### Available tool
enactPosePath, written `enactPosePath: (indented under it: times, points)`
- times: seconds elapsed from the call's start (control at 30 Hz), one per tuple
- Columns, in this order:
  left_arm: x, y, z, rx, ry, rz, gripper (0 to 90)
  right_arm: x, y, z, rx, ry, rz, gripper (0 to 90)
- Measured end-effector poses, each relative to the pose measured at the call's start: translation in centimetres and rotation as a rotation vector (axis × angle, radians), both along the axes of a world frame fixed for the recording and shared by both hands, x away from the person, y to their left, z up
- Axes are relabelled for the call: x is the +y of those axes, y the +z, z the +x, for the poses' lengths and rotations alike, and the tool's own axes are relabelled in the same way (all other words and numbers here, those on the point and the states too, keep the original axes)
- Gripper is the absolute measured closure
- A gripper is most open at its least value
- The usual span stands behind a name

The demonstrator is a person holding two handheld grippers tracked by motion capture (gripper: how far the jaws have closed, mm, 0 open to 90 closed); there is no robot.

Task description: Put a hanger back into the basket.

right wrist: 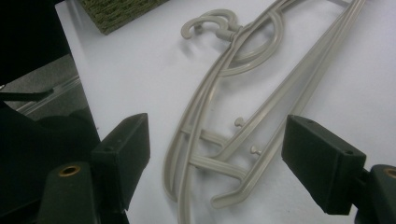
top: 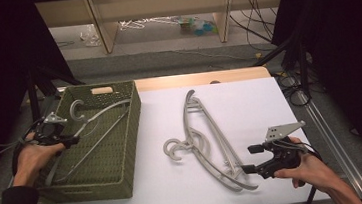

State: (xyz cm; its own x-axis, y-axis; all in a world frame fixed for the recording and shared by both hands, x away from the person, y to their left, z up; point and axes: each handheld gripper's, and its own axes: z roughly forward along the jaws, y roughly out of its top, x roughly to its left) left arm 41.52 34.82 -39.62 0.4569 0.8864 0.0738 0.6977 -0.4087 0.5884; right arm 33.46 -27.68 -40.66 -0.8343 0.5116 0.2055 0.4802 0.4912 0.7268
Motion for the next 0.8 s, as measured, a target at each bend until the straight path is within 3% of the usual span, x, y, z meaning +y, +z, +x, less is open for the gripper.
enactPosePath:
  times: [0.1,0.17,0.23,0.27,0.4,0.53,0.63,0.8]
  points:
    - [0.5,-0.6,0.1,0.006,0.049,-0.025,76.0,0.1,-0.1,0.1,-0.003,-0.001,-0.002,24.3]
    - [0.5,-0.9,0.2,0.019,0.064,0.0,74.4,0.1,-0.2,0.0,0.009,0.0,-0.002,24.3]
    - [0.6,-1.1,0.2,0.013,0.095,-0.003,72.8,0.2,-0.3,0.1,0.006,0.002,-0.005,24.2]
    - [0.7,-1.2,0.2,-0.01,0.116,-0.012,72.3,0.3,-0.3,0.1,0.015,0.0,-0.002,24.2]
    - [1.2,-0.6,-0.2,-0.044,0.167,0.02,67.1,0.5,-0.6,0.0,0.01,0.0,-0.005,24.1]
    - [1.1,0.5,-1.0,-0.109,0.185,0.002,61.0,0.6,-0.7,0.1,0.009,0.002,-0.006,24.1]
    - [-0.2,1.9,-2.0,-0.193,0.164,-0.05,55.7,0.7,-0.8,0.2,0.004,-0.016,-0.002,24.1]
    - [-3.9,4.3,-4.6,-0.316,0.124,-0.165,40.8,0.9,-0.8,0.3,-0.024,-0.074,0.021,23.6]
